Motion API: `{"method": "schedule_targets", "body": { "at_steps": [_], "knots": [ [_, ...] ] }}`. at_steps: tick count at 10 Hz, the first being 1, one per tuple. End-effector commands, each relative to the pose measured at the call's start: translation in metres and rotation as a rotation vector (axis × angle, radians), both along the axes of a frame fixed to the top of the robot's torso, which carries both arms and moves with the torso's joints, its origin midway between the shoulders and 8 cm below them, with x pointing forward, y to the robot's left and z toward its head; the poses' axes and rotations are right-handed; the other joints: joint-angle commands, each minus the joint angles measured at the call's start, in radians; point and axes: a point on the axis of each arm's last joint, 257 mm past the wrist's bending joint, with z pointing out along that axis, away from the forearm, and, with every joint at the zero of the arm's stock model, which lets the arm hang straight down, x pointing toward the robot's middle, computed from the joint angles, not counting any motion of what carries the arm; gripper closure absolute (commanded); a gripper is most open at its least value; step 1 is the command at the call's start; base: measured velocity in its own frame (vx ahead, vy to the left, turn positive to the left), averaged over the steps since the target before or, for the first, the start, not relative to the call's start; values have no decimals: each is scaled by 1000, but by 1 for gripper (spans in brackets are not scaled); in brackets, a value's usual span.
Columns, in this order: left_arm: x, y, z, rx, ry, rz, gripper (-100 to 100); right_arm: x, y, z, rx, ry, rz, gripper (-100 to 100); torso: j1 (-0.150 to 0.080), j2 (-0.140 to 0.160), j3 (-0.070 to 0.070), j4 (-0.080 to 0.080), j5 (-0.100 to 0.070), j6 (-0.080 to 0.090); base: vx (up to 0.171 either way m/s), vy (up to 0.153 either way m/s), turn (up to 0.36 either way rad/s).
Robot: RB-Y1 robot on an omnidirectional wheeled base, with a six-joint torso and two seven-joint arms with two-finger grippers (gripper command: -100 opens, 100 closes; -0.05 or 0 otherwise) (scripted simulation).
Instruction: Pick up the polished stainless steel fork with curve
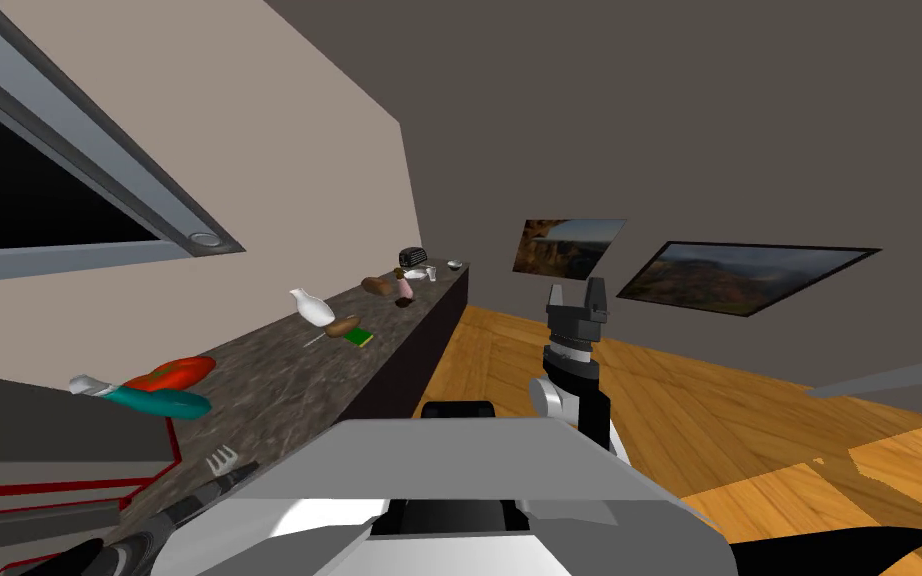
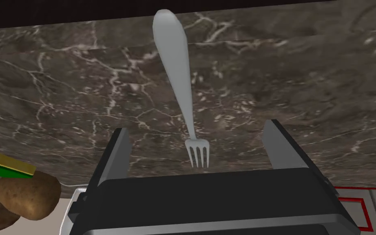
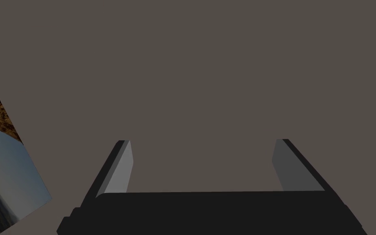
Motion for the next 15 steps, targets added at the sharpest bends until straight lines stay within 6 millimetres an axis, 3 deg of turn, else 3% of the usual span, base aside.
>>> {"method": "schedule_targets", "body": {
  "at_steps": [1, 2, 4, 5, 6, 10, 11, 15],
  "knots": [
    [-18, 5, -1, 0, 49, 34, -100, 0, 0, 0, 0, 0, 0, 0, 0, 0, 0, 0, 0, 0, 119, 155, -134],
    [-33, 9, -3, 0, 89, 63, -100, 0, 0, 0, 0, 0, 0, 0, 0, 1, 1, 0, 0, 0, 110, 174, -192],
    [-34, 8, -3, -1, 87, 62, -100, 0, 0, 0, 0, 0, 0, 0, -1, 2, 1, 1, 0, 0, 74, 107, -76],
    [-35, 9, -3, 0, 91, 65, 0, 0, 0, 0, 0, 0, 0, 0, -6, 5, 3, 1, -1, -1, 9, 14, 0],
    [-38, 12, -11, 2, 86, 74, -100, 0, 0, 0, 0, 0, 0, 0, -10, 8, 5, 2, -2, -1, 3, 5, -71],
    [-41, 15, -19, 2, 83, 81, -100, 0, 0, 0, 0, 0, 0, 0, -12, 10, 6, 3, -3, -1, -3, 0, -32],
    [-41, 15, -19, 2, 83, 82, 100, 0, 0, 0, 0, 0, 0, 0, -12, 10, 6, 2, -3, -1, 0, 0, 0],
    [-42, 15, -19, 2, 83, 83, 100, 0, 0, 0, 0, 0, 0, 0, -12, 10, 6, 3, -2, -1, 0, 0, 0]
  ]
}}
